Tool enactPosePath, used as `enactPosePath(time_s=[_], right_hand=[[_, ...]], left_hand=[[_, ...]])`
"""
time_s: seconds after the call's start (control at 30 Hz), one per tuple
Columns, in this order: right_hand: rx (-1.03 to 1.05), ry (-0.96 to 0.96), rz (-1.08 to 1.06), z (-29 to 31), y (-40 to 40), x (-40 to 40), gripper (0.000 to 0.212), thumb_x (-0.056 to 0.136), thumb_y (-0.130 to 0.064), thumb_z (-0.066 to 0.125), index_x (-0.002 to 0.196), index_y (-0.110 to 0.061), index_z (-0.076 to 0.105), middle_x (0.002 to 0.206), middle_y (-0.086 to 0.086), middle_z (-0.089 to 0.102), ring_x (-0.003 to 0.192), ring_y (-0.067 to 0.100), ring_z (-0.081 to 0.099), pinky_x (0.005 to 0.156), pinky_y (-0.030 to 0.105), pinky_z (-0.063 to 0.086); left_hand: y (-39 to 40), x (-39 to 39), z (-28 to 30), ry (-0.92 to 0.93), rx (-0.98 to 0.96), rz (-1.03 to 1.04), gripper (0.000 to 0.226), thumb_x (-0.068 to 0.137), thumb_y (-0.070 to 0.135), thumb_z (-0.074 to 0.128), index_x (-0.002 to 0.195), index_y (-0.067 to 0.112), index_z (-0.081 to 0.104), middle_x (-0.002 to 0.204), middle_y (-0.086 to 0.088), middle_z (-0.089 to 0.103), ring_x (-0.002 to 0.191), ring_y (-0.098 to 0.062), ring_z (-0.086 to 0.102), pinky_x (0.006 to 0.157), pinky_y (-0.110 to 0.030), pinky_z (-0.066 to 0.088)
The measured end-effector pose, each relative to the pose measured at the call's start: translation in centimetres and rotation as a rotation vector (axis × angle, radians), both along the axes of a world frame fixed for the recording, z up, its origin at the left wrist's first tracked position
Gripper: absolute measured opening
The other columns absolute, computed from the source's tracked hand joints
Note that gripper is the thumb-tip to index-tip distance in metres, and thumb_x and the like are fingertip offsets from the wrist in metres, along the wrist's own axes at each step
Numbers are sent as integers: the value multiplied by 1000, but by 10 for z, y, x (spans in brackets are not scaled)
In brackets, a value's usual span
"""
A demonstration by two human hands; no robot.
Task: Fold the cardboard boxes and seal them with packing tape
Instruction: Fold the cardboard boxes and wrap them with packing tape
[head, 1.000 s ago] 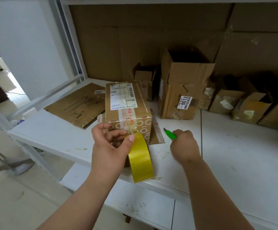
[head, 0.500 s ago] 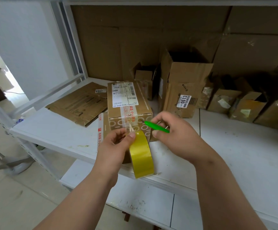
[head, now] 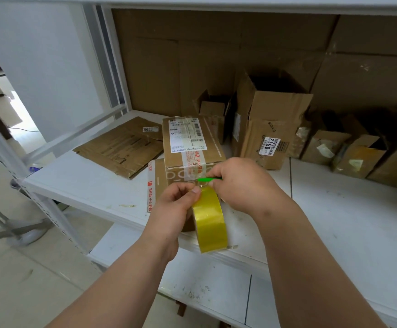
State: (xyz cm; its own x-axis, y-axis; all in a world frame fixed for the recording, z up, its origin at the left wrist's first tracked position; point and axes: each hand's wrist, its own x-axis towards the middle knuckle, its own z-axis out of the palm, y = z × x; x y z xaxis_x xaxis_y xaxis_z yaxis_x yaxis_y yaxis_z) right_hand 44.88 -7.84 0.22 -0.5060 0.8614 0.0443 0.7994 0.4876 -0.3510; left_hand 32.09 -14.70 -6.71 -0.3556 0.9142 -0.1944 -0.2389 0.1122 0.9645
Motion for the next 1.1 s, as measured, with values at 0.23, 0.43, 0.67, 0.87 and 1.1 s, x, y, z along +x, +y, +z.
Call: enactPosePath(time_s=[0.23, 0.43, 0.67, 0.87, 1.1], right_hand=[[49, -69, 5, -1, -2, -12, 21, 95, -32, 58, 111, -34, 71, 99, -4, 68, 90, 20, 61, 75, 35, 55], [102, -165, -110, -3, 7, 0, 23, 91, -18, 57, 104, -30, 72, 89, -4, 64, 81, 21, 60, 63, 31, 47], [-84, -109, -300, -41, 30, 47, 26, 90, -16, 57, 109, -26, 71, 105, 0, 67, 92, 21, 60, 76, 33, 52], [-179, -233, -364, -94, 29, 57, 46, 90, -12, 44, 132, -27, 54, 118, 3, 58, 104, 23, 55, 91, 38, 42], [-67, 101, -450, -86, 24, 46, 34, 97, -30, 46, 128, -40, 59, 139, -9, 51, 127, 18, 48, 106, 41, 30]], left_hand=[[1, 0, -2, 23, 6, -13, 10, 91, 26, 68, 82, 29, 70, 87, 1, 73, 81, -20, 68, 67, -35, 52], [2, -3, -2, 30, -13, -8, 11, 91, 25, 68, 81, 29, 69, 85, 1, 71, 74, -16, 65, 58, -26, 48], [1, -4, -1, 28, 11, -50, 18, 90, 22, 68, 74, 31, 67, 77, 8, 69, 62, -5, 64, 49, -17, 46], [4, 1, -2, 58, 8, -39, 12, 88, 24, 70, 78, 30, 69, 89, 5, 71, 86, -19, 65, 74, -33, 49], [5, 4, -1, 70, -7, -29, 7, 89, 25, 70, 83, 29, 70, 108, -5, 70, 104, -29, 65, 87, -42, 52]])
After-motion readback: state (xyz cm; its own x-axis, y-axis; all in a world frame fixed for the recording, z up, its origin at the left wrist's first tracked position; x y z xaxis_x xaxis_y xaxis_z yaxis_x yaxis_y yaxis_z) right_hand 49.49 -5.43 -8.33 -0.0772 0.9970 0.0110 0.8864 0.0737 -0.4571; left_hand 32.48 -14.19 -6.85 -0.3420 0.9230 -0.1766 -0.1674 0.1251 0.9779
